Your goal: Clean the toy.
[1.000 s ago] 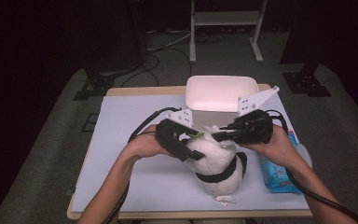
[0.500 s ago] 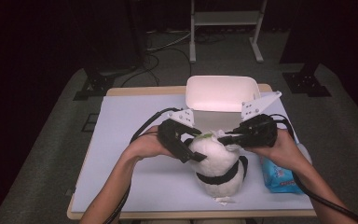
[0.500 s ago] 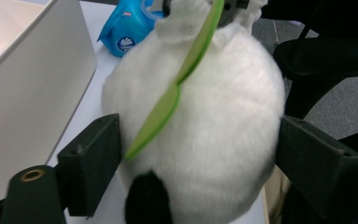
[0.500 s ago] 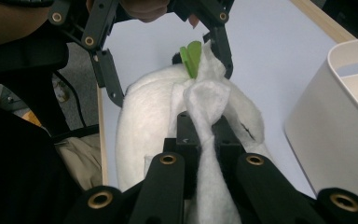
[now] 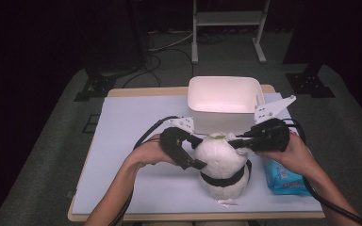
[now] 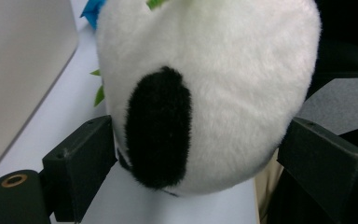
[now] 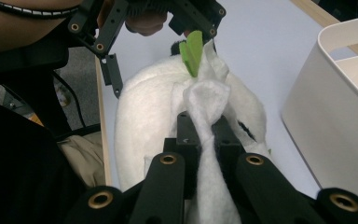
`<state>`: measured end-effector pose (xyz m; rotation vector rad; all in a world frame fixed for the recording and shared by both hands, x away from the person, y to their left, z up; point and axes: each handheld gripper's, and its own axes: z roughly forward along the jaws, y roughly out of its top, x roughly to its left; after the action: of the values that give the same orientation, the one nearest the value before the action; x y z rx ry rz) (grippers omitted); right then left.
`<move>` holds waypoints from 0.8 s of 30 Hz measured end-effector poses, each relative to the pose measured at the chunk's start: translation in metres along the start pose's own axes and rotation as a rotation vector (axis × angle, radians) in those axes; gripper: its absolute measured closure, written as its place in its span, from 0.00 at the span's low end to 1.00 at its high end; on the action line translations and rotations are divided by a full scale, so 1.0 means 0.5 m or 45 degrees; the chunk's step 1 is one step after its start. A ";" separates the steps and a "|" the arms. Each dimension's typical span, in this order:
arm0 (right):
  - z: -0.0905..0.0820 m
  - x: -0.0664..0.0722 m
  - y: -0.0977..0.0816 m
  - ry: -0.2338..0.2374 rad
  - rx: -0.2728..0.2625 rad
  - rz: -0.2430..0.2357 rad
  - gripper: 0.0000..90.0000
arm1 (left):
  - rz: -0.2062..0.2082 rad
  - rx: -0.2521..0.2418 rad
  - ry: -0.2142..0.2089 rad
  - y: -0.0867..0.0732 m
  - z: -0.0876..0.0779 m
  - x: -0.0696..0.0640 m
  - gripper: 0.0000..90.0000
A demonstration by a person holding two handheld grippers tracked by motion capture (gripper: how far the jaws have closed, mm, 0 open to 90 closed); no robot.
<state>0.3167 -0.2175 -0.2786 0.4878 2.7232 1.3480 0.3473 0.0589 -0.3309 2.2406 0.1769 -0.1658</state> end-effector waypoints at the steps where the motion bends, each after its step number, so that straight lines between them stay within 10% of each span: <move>1: -0.001 0.000 -0.002 -0.001 0.000 0.005 0.94 | 0.003 -0.005 -0.006 0.000 0.004 0.000 0.10; 11: -0.012 0.001 -0.010 -0.011 -0.026 0.018 0.94 | 0.015 -0.052 -0.012 0.004 0.012 0.003 0.26; 24: -0.006 -0.007 0.000 -0.013 -0.077 0.031 0.93 | 0.035 -0.031 0.089 0.019 -0.057 -0.003 0.32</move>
<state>0.3195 -0.2209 -0.2772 0.5236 2.6676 1.4252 0.3494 0.0752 -0.3059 2.2246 0.1852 -0.0700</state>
